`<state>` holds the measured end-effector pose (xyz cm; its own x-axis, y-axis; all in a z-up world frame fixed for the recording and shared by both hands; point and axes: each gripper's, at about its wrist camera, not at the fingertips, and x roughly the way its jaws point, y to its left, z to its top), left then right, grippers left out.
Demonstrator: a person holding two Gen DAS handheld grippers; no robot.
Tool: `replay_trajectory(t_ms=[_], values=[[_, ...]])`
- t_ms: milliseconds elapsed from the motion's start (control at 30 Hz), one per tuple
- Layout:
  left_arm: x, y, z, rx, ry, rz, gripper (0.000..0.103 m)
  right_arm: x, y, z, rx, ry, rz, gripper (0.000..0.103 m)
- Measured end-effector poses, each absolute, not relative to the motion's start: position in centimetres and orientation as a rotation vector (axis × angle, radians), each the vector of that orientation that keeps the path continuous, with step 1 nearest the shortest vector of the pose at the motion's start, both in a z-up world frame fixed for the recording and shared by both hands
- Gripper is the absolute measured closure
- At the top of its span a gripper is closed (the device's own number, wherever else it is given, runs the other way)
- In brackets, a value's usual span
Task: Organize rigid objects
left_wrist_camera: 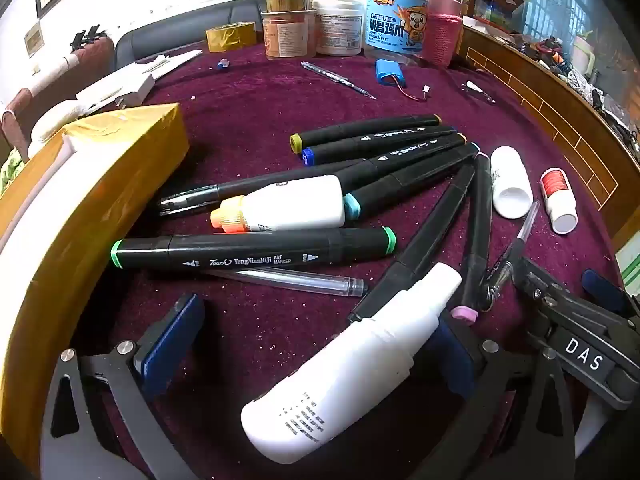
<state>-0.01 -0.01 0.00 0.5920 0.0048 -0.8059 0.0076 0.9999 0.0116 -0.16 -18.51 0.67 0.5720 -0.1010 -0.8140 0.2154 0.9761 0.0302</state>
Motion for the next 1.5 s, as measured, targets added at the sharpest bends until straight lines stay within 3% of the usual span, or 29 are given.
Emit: replay_trajectory(t_ms=[967, 1200, 1367, 1500], values=[[-0.4, 0.0, 0.1, 0.002, 0.942, 0.003, 0.000, -0.2, -18.9, 0.7, 0.133, 0.949, -0.173, 0.001], [-0.1, -0.3, 0.1, -0.002, 0.943, 0.001, 0.000, 0.6, -19.2, 1.0, 0.134, 1.055, -0.137, 0.001], [-0.4, 0.6, 0.5, 0.080, 1.049, -0.169, 0.000, 0.4, -19.1, 0.9, 0.125, 1.050, -0.149, 0.001], [-2.1, 0.9, 0.4, 0.120, 0.998, -0.212, 0.000, 0.3, -19.0, 0.8, 0.133, 1.010, -0.177, 0.001]])
